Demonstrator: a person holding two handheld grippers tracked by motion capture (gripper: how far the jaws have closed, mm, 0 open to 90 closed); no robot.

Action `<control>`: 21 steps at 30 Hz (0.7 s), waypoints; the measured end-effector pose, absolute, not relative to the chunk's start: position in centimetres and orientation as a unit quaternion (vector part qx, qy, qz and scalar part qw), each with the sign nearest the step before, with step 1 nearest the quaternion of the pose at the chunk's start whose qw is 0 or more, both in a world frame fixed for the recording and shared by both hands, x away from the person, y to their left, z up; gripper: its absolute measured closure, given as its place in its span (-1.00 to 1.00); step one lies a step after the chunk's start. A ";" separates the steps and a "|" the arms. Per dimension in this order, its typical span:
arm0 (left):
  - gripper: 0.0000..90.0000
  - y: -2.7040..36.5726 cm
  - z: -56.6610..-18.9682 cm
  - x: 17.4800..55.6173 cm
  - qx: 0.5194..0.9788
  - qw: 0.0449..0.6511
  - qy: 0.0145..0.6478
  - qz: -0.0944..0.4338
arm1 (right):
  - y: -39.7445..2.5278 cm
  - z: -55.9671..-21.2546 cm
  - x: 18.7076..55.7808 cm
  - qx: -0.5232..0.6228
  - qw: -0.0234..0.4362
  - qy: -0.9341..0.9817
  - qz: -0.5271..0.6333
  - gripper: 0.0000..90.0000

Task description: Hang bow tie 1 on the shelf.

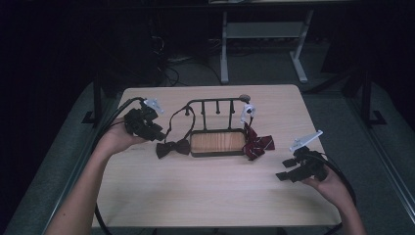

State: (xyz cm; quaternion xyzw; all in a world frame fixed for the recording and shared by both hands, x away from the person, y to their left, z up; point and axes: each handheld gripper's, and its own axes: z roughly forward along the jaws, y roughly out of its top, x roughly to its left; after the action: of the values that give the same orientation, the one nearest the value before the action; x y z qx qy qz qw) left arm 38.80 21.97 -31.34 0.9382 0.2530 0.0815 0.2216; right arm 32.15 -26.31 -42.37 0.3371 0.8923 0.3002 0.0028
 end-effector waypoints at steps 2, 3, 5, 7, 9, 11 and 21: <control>0.37 22.0 -31.5 38.6 0.940 0.218 0.250 0.081 | -26.4 -42.3 32.1 0.339 0.002 0.891 0.301 -0.19; 0.36 22.0 -31.6 38.5 0.939 0.221 0.252 0.082 | -26.4 -42.3 32.1 0.339 0.002 0.891 0.301 -0.19; 0.35 22.0 -31.7 38.3 0.939 0.223 0.249 0.082 | -26.5 -42.4 32.1 0.339 0.003 0.891 0.301 -0.20; 0.34 22.1 -31.8 38.2 0.940 0.222 0.246 0.083 | -26.5 -42.4 32.1 0.340 0.003 0.891 0.301 -0.20; 0.33 22.2 -31.9 38.0 0.938 0.227 0.249 0.082 | -26.5 -42.4 32.1 0.340 0.004 0.891 0.301 -0.20; 0.32 22.3 -32.1 37.8 0.938 0.229 0.247 0.082 | -26.5 -42.4 32.1 0.340 0.004 0.891 0.300 -0.20; 0.25 22.7 -33.1 36.8 0.937 0.234 0.245 0.084 | -26.5 -42.3 32.0 0.344 0.005 0.890 0.299 -0.21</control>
State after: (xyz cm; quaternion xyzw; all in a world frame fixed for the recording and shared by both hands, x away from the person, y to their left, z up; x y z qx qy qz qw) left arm 36.79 22.68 -33.12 0.9373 0.2446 0.0835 0.2339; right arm 32.04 -26.54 -42.35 0.3435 0.8902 0.2993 0.0045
